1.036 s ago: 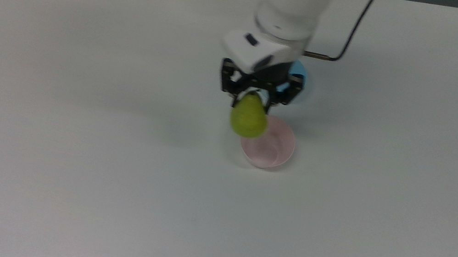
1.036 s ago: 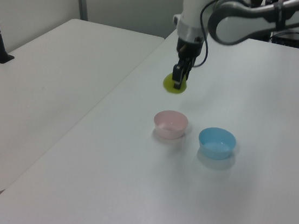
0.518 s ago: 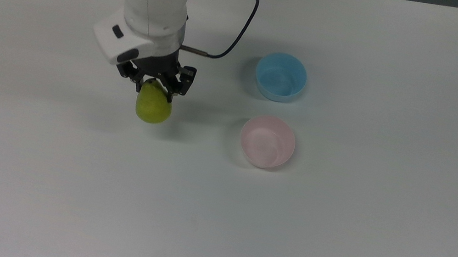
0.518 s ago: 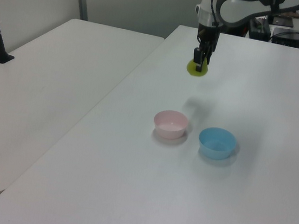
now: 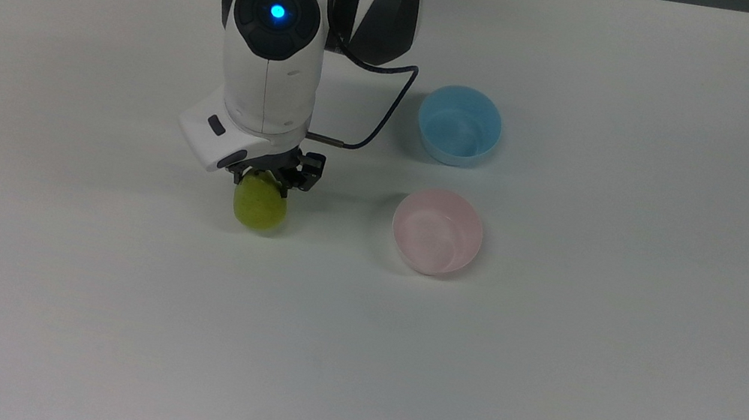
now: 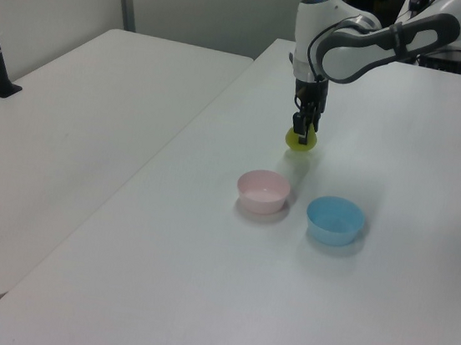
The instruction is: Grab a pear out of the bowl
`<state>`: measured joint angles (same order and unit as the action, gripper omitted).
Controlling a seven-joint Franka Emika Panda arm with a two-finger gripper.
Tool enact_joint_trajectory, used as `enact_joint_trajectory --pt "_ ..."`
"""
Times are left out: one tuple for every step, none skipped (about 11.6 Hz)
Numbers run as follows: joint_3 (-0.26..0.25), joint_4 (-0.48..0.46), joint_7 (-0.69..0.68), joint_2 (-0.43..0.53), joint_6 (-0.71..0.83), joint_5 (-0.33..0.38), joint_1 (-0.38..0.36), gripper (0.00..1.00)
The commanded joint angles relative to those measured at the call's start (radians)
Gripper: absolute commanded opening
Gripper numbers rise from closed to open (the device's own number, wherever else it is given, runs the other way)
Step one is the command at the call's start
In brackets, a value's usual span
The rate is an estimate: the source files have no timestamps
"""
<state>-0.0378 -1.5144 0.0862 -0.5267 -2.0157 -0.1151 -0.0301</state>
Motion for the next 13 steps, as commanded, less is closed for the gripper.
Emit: enact_joint_trajectory --pt "-0.004 -0.006 0.006 0.049 0.011 -0.017 -0.005 1.0" --pt "-0.004 -0.009 0.007 0.085 0.018 -0.014 -0.002 1.0" --pt "-0.004 -0.01 0.009 0.12 0.049 -0.011 -0.001 1.0" --pt "-0.004 -0.01 0.009 0.16 0.087 -0.005 0.004 1.0" --pt "-0.002 -0.024 0.009 0.21 0.112 -0.005 0.007 1.0" --pt "-0.002 -0.052 0.009 0.275 0.132 -0.003 0.016 1.0" --pt "-0.002 -0.084 0.009 0.334 0.178 -0.003 0.018 1.0" --pt "-0.001 -0.102 0.01 0.382 0.233 -0.003 0.018 1.0" --pt "-0.001 -0.113 0.015 0.422 0.27 -0.001 0.024 1.0" --pt "0.001 -0.119 0.011 0.45 0.284 -0.001 0.036 1.0" --pt "-0.001 -0.119 0.015 0.461 0.29 0.002 0.035 1.0" --pt "-0.002 -0.119 0.015 0.462 0.299 0.003 0.032 1.0" --pt "-0.002 -0.119 0.017 0.462 0.301 0.003 0.026 1.0"
